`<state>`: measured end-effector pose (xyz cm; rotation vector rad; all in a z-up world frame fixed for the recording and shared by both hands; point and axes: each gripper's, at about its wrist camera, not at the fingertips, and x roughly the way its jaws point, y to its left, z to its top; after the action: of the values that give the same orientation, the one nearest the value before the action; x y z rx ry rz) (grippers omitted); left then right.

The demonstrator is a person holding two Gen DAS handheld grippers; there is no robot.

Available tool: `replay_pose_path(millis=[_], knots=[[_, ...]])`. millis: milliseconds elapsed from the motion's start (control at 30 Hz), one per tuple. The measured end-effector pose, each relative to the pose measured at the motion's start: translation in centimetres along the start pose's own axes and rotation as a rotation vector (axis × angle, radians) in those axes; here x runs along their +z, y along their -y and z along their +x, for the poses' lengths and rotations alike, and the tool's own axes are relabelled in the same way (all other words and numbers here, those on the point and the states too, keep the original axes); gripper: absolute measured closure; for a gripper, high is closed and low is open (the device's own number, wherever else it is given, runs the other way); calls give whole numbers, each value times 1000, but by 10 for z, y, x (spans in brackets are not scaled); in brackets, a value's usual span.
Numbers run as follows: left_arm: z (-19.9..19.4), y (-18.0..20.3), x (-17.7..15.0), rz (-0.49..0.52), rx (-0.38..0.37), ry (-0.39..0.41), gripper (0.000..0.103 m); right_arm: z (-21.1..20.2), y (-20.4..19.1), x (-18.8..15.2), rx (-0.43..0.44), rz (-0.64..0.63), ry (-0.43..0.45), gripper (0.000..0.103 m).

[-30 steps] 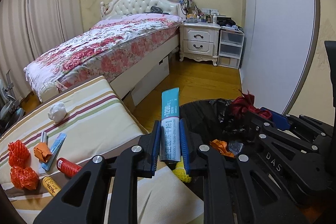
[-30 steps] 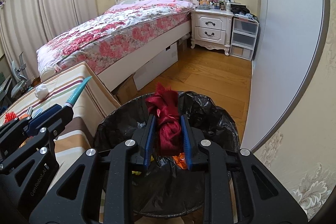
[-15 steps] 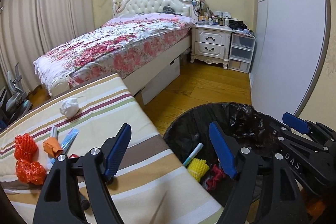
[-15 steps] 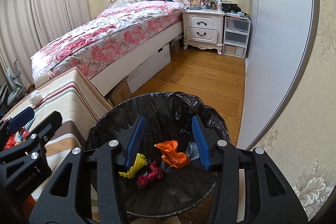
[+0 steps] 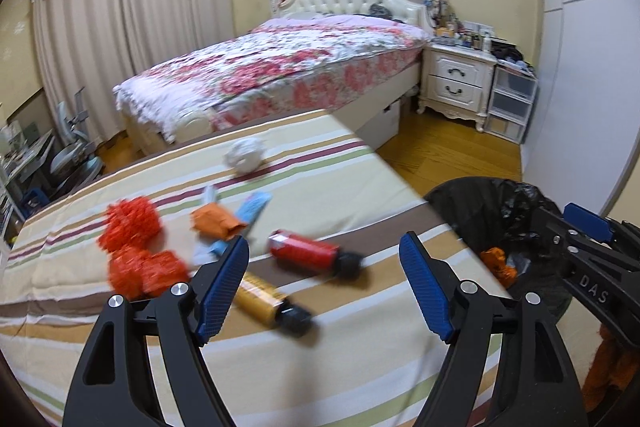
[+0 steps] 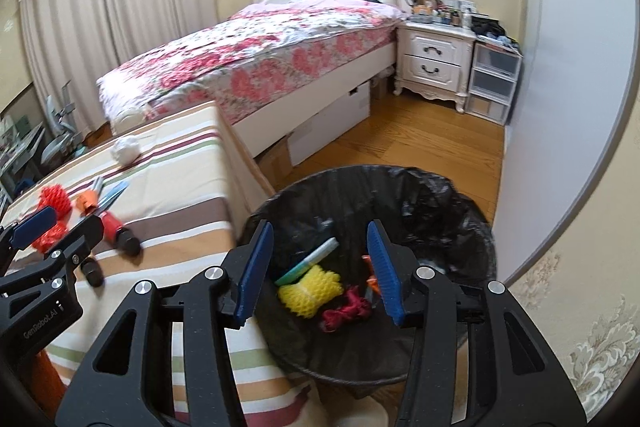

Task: Collect trash
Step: 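Move both grippers over the black bin and release the cloth and tube, then grasp the red plastic bag with the left gripper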

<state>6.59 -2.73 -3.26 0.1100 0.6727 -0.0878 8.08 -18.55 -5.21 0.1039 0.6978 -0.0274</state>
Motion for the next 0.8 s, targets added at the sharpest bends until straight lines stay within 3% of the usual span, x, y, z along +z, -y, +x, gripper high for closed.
replay_pose_path(millis=[467, 800], knots=[[-15, -104, -31, -152, 170, -45, 25, -8, -108, -11, 168, -197, -40, 55], [-3, -123, -31, -166, 188, -63, 24, -2, -134, -14, 187, -238, -60, 54]])
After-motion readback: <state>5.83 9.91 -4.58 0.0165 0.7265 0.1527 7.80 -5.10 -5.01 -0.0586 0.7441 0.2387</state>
